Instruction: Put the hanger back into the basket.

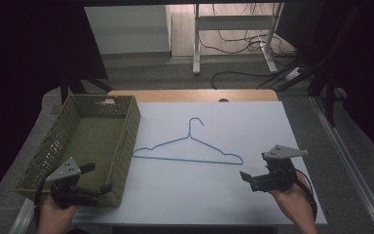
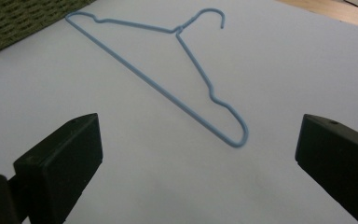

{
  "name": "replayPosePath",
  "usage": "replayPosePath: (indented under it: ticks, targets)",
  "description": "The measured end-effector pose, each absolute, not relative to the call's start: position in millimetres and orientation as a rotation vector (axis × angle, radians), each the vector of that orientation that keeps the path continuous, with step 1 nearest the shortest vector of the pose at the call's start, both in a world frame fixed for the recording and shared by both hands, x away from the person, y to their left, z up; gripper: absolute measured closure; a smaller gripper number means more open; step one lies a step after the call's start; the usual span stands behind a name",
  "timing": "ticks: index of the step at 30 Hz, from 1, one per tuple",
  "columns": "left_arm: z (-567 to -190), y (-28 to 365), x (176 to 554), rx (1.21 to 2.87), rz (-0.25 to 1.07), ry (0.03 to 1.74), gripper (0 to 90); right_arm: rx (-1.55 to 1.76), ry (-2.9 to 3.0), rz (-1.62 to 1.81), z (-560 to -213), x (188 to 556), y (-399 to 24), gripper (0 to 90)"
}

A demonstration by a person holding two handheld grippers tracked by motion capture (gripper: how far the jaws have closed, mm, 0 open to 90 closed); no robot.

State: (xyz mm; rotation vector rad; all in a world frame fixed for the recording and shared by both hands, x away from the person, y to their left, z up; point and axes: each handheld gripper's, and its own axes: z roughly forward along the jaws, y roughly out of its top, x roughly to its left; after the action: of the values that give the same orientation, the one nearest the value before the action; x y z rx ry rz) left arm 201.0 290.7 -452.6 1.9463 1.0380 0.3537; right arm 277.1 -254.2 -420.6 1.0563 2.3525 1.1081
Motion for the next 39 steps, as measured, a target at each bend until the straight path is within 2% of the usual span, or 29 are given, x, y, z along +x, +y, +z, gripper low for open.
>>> replayPosePath:
  ticks: [11, 39]
  targets:
    - [-451.5, 289.8, 201.5, 1.935, 0.343, 1.031, 2.7, 1.055, 2.403, 1.102, -424.2, 310.6, -227.2, 0.0]
    - [-430.3, 265.3, 220.2, 1.933, 0.312, 0.964, 2.6, 0.958, 2.488, 1.073, -429.6, 364.4, -180.2, 2.4]
